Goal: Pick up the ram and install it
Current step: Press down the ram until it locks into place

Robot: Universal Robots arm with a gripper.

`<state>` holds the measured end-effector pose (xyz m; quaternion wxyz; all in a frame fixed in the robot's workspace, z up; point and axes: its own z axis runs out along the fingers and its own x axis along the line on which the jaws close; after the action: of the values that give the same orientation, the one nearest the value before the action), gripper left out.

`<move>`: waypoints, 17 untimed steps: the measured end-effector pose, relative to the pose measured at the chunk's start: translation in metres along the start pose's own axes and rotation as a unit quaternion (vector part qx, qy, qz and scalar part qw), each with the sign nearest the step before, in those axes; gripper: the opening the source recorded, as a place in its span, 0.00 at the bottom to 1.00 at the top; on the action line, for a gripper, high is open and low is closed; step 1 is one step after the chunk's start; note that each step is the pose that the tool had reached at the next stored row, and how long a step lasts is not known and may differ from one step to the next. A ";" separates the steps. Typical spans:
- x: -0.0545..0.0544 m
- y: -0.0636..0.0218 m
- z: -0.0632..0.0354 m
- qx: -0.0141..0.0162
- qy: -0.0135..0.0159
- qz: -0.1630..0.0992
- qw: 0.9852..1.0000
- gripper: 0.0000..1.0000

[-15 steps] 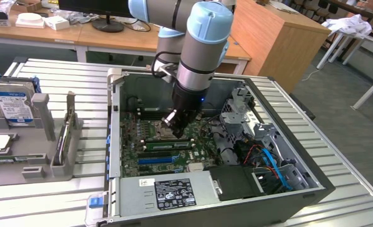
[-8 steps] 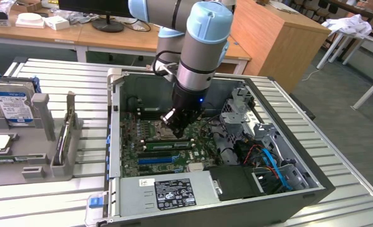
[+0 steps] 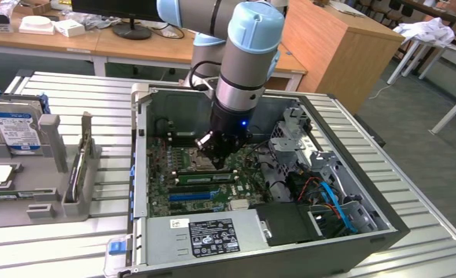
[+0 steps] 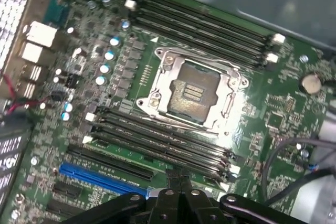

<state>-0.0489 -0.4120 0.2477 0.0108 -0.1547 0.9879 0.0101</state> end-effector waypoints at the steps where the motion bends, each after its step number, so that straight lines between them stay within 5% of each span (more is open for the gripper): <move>1: 0.000 0.0000 0.0000 0.000 0.000 0.008 1.000 0.10; 8: 0.000 0.0000 0.0000 0.002 -0.001 0.067 0.998 0.10; 17: 0.000 0.0000 0.0001 0.005 -0.002 0.138 0.990 0.10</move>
<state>-0.0489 -0.4119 0.2477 0.0117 -0.0172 0.9998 0.0068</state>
